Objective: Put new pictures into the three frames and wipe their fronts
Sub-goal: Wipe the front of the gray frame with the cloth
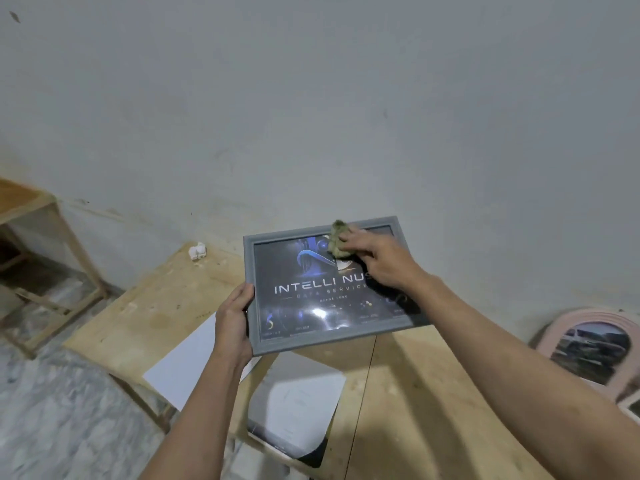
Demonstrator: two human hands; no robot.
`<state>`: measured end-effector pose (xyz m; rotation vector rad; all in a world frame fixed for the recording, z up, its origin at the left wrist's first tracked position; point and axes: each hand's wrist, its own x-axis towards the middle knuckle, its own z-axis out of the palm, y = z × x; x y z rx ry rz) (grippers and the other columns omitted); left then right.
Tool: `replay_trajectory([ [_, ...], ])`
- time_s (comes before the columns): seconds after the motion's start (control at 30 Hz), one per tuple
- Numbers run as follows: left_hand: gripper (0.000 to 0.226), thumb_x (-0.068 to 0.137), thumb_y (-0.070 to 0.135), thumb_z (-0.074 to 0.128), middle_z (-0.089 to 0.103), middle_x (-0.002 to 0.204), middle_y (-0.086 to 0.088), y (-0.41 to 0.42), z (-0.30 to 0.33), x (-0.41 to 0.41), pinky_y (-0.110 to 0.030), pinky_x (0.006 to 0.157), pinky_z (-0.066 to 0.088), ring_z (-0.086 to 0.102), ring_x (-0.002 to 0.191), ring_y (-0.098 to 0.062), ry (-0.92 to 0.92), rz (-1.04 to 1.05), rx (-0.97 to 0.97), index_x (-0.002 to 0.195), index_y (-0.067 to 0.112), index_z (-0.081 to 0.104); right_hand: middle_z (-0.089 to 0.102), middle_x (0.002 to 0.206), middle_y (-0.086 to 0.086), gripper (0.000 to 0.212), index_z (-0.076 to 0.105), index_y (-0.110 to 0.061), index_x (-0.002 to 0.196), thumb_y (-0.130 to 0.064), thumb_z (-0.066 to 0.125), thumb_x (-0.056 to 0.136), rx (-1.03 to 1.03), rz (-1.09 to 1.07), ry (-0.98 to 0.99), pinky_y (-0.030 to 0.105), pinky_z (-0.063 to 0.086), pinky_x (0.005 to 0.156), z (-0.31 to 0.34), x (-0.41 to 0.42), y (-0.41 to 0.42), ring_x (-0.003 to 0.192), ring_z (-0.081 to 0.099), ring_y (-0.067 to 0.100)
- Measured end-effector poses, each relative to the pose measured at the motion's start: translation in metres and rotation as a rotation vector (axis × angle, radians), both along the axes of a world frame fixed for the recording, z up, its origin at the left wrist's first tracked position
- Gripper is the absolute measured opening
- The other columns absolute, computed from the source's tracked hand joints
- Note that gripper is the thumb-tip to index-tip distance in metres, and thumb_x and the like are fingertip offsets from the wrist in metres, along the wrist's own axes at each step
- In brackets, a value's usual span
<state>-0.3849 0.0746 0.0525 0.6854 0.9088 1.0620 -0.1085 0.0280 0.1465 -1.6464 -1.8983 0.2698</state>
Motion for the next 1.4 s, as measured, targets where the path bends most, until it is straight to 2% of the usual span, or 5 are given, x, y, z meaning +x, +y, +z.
replay_trajectory([
  [0.4,0.027,0.096,0.019,0.060,0.073,0.108,-0.010,0.062,-0.035,0.033,-0.041,0.081,0.055,0.070,0.084,-0.026,0.109,0.105,-0.040,0.120,0.013,0.069,0.063,0.128,-0.005,0.045,0.068,-0.011,0.119,0.013,0.047,0.088,-0.403,0.224,0.341,0.022,0.035,0.112,-0.092,-0.025,-0.003,0.127,0.048,-0.003],
  [0.53,0.031,0.097,0.018,0.058,0.073,0.110,-0.010,0.068,-0.039,0.044,-0.043,0.084,0.055,0.069,0.092,-0.029,0.132,0.082,-0.043,0.126,0.009,0.066,0.072,0.078,-0.018,0.030,0.067,-0.014,0.119,-0.002,0.053,0.095,-0.415,0.094,0.677,0.018,0.050,0.058,-0.079,0.004,0.012,0.063,0.064,0.000],
  [0.8,0.021,0.102,0.025,0.052,0.072,0.110,-0.006,0.080,-0.057,0.043,-0.039,0.076,0.057,0.070,0.083,-0.022,0.199,-0.013,-0.084,0.116,0.023,0.069,0.074,0.102,0.003,0.030,0.064,-0.011,0.120,-0.001,0.052,0.095,-0.258,-0.247,1.105,0.027,0.058,0.076,-0.079,0.083,0.057,0.089,0.071,0.017],
  [1.17,0.023,0.099,0.030,0.054,0.070,0.113,-0.005,0.076,-0.093,0.016,-0.034,0.066,0.057,0.070,0.082,-0.024,0.326,0.041,-0.226,0.117,0.026,0.068,0.071,0.114,0.000,0.026,0.070,-0.013,0.115,-0.010,0.057,0.092,-0.217,-0.206,0.431,0.036,0.053,0.094,-0.154,0.132,0.089,0.104,0.067,0.014],
  [1.4,0.025,0.101,0.025,0.051,0.072,0.100,-0.006,0.066,-0.120,0.023,-0.036,0.056,0.062,0.074,0.068,-0.020,0.363,0.074,-0.279,0.121,0.019,0.065,0.056,0.138,0.003,0.040,0.060,-0.018,0.129,-0.003,0.053,0.093,-0.562,-0.098,0.129,0.030,0.031,0.113,-0.263,0.150,0.114,0.130,0.048,0.018],
])
